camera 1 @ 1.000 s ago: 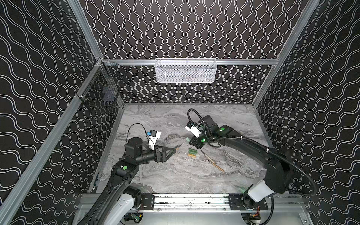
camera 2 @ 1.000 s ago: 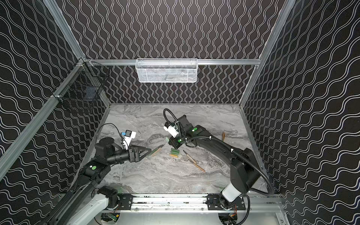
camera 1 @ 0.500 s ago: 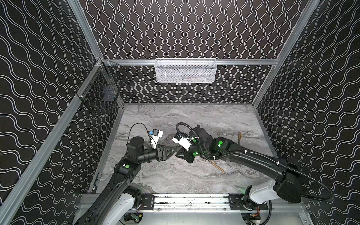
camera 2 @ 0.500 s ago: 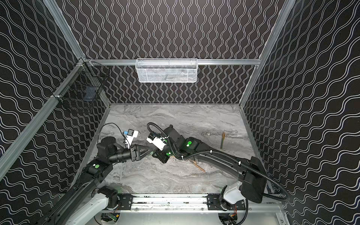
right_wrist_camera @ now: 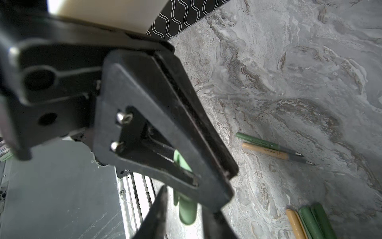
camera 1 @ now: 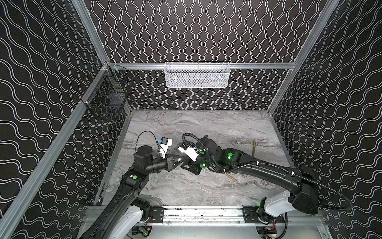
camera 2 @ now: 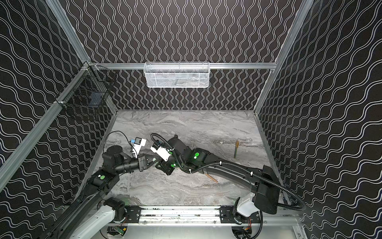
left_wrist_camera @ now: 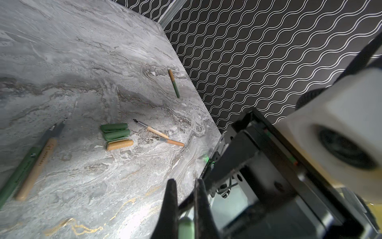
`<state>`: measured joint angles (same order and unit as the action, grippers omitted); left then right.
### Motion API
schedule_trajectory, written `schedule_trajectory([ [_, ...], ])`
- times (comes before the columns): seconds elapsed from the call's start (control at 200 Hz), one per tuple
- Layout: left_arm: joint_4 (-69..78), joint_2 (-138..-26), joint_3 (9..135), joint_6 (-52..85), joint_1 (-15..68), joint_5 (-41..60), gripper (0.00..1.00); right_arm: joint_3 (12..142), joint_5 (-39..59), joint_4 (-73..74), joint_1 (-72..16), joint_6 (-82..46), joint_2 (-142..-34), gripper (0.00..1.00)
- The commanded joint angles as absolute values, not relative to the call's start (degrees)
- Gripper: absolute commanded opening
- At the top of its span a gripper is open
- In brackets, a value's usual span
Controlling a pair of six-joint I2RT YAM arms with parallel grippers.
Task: Insert the pens into the pen caps
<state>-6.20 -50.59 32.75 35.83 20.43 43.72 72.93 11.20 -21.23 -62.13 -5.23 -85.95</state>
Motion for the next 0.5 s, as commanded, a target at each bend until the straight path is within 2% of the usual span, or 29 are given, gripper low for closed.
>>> schedule_trajectory([
  [0.0, -12.7, -50.3, 35.8, 31.2, 20.5, 39.2, 0.0, 70.9, 6.9, -20.6, -61.0, -7.6, -84.2, 0.5],
  [0.11, -32.1, -51.1, 46.0, 22.1, 20.5, 29.9, 0.0, 66.9, 9.4, -24.4, -54.4, -10.4, -82.0, 0.63],
  [0.18, -38.3, -50.9, 50.1, 17.7, 20.5, 26.6, 0.0, 63.1, 10.3, -26.0, -49.6, -11.9, -80.2, 0.7],
  [0.36, -39.5, -50.4, 51.1, 14.8, 20.5, 29.1, 0.0, 57.5, 5.4, -30.4, -40.5, -11.1, -80.7, 0.82],
  [0.385, -38.9, -50.3, 50.8, 15.1, 20.5, 29.5, 0.0, 57.5, 4.7, -30.7, -39.6, -10.7, -81.2, 0.87],
  [0.495, -38.3, -50.0, 50.1, 15.2, 20.4, 30.2, 0.0, 54.1, 1.4, -30.6, -37.0, -9.4, -82.4, 0.92],
])
